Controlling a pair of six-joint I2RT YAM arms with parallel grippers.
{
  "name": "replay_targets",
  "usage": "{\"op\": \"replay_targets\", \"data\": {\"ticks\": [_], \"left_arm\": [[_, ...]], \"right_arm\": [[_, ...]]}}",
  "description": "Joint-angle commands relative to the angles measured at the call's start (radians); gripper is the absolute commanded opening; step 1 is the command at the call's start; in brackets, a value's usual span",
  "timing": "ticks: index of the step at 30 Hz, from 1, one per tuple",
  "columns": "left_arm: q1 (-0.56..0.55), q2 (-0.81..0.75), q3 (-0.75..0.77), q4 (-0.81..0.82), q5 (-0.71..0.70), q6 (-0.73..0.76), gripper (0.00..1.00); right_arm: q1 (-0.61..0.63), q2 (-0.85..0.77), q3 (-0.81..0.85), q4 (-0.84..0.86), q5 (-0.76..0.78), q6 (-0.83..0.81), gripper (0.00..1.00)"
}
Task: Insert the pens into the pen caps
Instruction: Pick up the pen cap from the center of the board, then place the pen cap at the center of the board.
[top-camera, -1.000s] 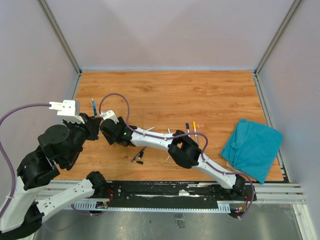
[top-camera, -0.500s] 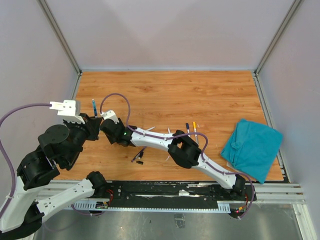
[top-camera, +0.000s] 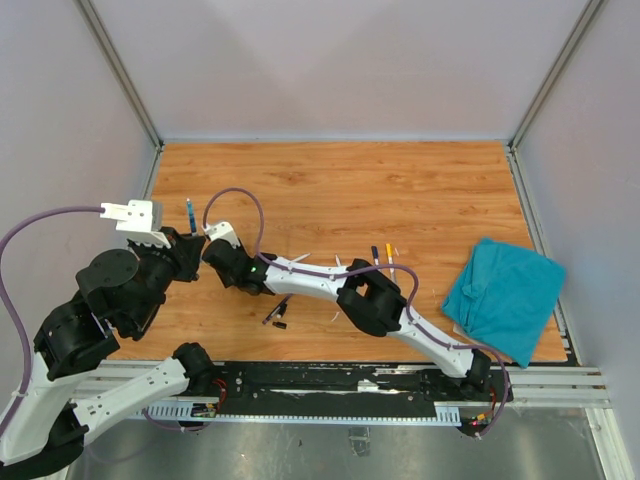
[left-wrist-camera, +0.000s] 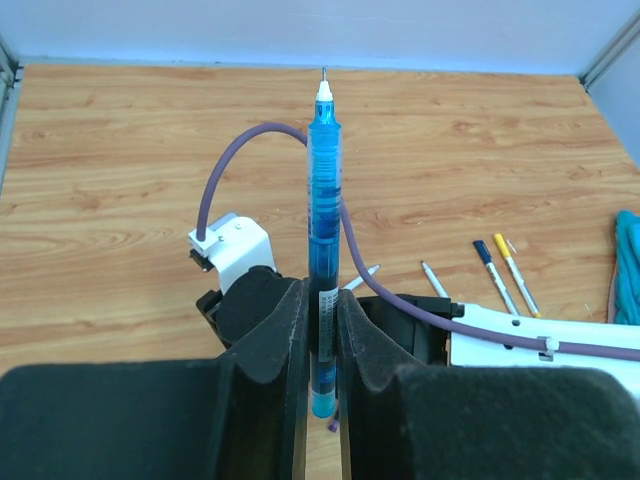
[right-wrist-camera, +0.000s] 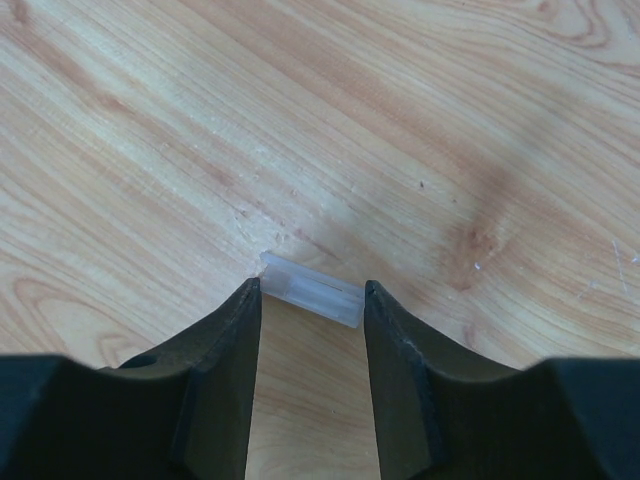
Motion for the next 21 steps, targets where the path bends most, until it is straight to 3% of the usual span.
{"op": "replay_targets", "data": {"ticks": [1, 12, 21], "left_arm": [[0.004, 0.003, 0.023, 0.017, 0.015, -0.005, 0.01], [0.004, 0.007, 0.010, 0.043, 0.037, -0.012, 0.00], [0.004, 0.014, -0.036, 0.092, 0.082, -0.017, 0.00]], "right_arm": [[-0.001, -0.065, -0.102, 0.003, -0.047, -0.036, 0.35], [0.000, -0.419, -0.477, 0.299, -0.267, -0.240, 0.36], [-0.035, -0.781, -0.928, 0.300, -0.351, -0.444, 0.37]]}}
